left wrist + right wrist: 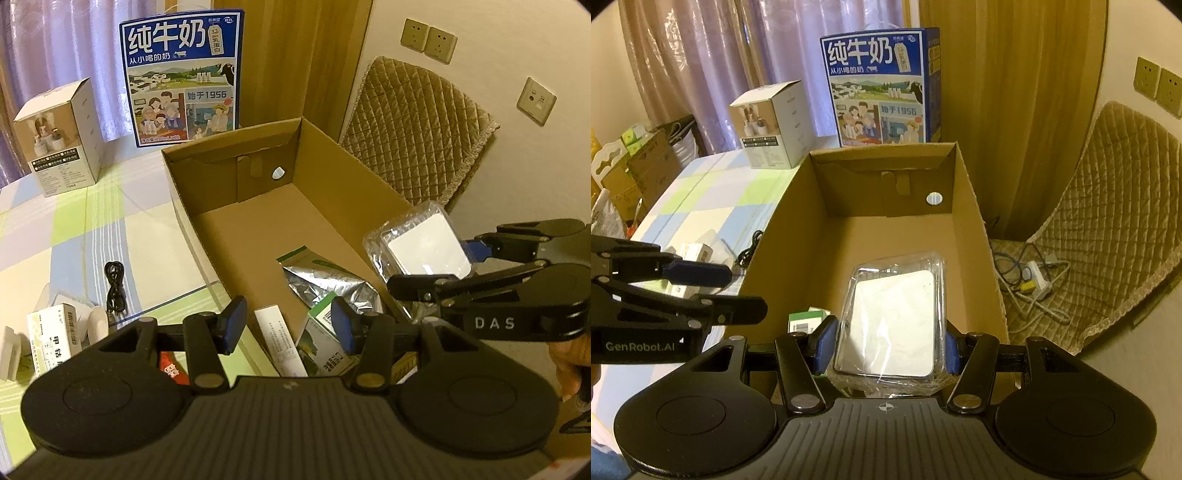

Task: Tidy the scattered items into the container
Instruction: 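Lower the wrapped pack into the box with right tool while left tool drops ointment box, then withdraw both tools from the cardboard box back over the table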

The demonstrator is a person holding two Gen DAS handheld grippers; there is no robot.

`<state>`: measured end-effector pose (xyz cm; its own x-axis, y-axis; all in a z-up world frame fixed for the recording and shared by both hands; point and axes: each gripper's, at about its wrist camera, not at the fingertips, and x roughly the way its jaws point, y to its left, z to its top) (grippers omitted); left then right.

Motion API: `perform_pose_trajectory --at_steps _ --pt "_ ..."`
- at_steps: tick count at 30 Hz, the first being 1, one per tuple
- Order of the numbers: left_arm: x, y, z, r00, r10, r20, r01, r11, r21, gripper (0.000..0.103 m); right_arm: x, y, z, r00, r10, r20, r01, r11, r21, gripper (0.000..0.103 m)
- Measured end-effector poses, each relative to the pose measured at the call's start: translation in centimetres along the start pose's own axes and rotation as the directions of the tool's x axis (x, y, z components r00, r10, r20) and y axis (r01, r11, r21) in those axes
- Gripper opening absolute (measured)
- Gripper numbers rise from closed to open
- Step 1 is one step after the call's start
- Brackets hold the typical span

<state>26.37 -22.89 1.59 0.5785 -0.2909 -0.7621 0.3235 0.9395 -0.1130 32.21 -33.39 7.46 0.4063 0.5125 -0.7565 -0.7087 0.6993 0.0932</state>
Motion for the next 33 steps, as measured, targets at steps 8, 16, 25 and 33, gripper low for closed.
perform_pose_trajectory --at_steps 8,16,25,33 --pt "-0.1 0.3 -0.5 1.000 -0.003 -0.003 0.003 1.000 -0.004 0.049 -0.4 -0.4 0.1 1.000 0.000 0.029 -0.001 0.999 0.034 0.068" --pt "-0.7 0.5 -1.4 1.000 0.008 -0.009 -0.008 1.000 -0.007 0.050 -1.4 -0.7 -0.6 1.000 0.010 0.030 -0.012 0.998 0.062 0.070" --pt "-2.5 0.9 -3.5 0.999 0.038 -0.022 -0.039 0.999 -0.005 0.052 -2.7 0.5 -2.2 0.999 0.025 0.021 -0.027 0.998 0.065 0.073" --pt "-4.3 1.2 -5.9 0.998 0.055 -0.035 -0.056 0.998 -0.013 0.053 -4.3 2.2 -3.2 0.999 0.037 0.028 -0.038 0.998 0.054 0.074"
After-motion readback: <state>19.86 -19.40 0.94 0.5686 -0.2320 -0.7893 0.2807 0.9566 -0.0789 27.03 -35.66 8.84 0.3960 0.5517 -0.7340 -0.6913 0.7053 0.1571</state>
